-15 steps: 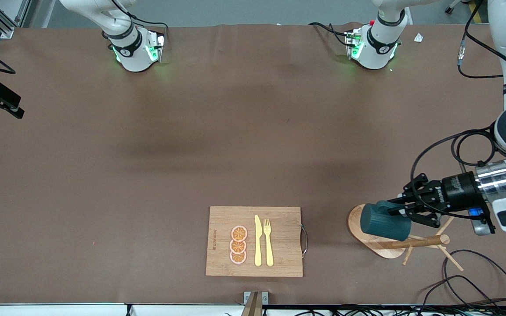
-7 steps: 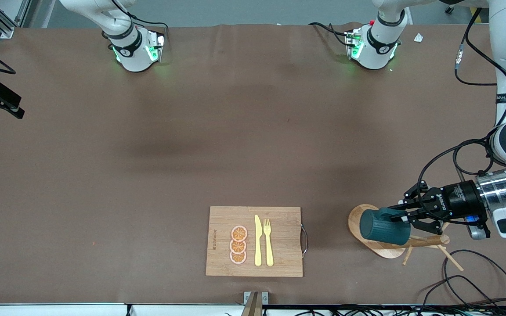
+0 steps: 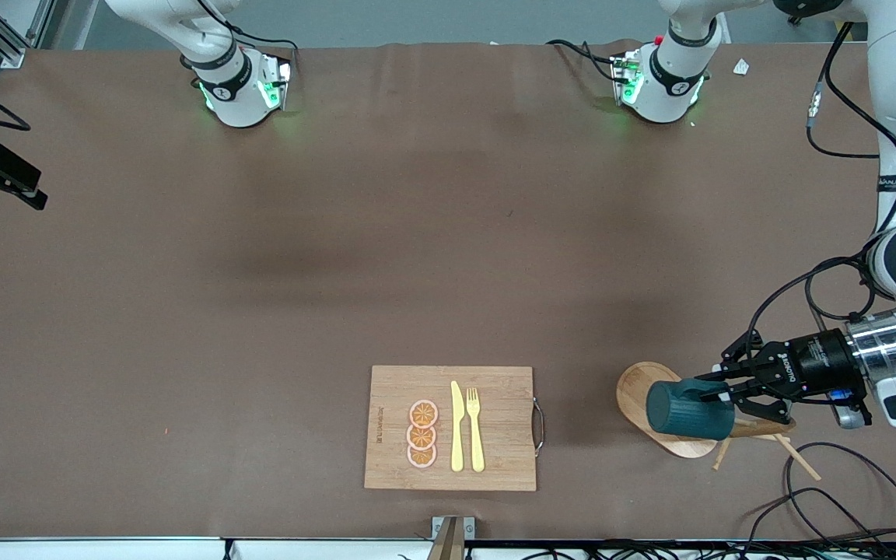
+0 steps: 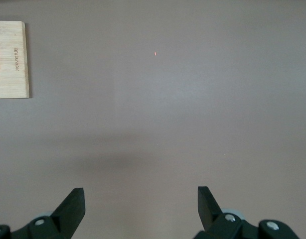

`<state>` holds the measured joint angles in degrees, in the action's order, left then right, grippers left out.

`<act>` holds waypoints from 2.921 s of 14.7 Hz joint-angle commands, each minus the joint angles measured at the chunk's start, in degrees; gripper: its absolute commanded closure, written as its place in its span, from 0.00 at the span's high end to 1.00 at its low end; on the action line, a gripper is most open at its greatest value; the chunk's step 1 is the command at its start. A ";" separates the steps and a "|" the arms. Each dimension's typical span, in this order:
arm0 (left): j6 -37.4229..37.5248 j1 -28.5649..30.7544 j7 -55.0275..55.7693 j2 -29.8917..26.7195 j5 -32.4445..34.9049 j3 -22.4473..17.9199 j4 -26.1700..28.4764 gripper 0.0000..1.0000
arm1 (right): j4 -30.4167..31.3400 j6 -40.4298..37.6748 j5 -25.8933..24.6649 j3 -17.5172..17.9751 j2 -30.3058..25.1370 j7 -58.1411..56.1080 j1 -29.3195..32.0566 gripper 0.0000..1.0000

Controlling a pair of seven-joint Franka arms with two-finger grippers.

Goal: Pass cup and hang on rack
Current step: 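Hook the mug handle onto a rack peg with the left gripper, then open the left gripper and release the mug on the rack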

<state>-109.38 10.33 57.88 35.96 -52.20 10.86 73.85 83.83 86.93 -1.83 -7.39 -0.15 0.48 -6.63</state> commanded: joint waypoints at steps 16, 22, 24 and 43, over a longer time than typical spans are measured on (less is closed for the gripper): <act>-0.48 4.00 -4.45 2.89 -5.02 0.22 -0.02 0.03 | 0.89 0.25 0.95 0.10 -0.81 0.05 -0.05 1.00; -0.48 4.70 -4.53 3.77 -5.11 0.22 -0.02 0.06 | 0.89 0.25 0.95 0.10 -0.73 0.05 -0.05 1.00; -0.48 4.70 -4.53 3.77 -5.02 0.22 -0.11 0.06 | 0.89 0.34 0.86 0.10 -0.73 0.05 -0.05 1.00; 0.31 4.71 -7.70 1.05 -3.97 0.66 -1.25 1.00 | 0.89 0.34 0.86 0.01 -0.73 0.05 0.04 1.00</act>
<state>-109.56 15.28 50.61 39.64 -56.41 11.43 71.94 83.84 86.95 -1.51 -7.35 -0.15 0.48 -6.64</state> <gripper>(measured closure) 0.000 0.000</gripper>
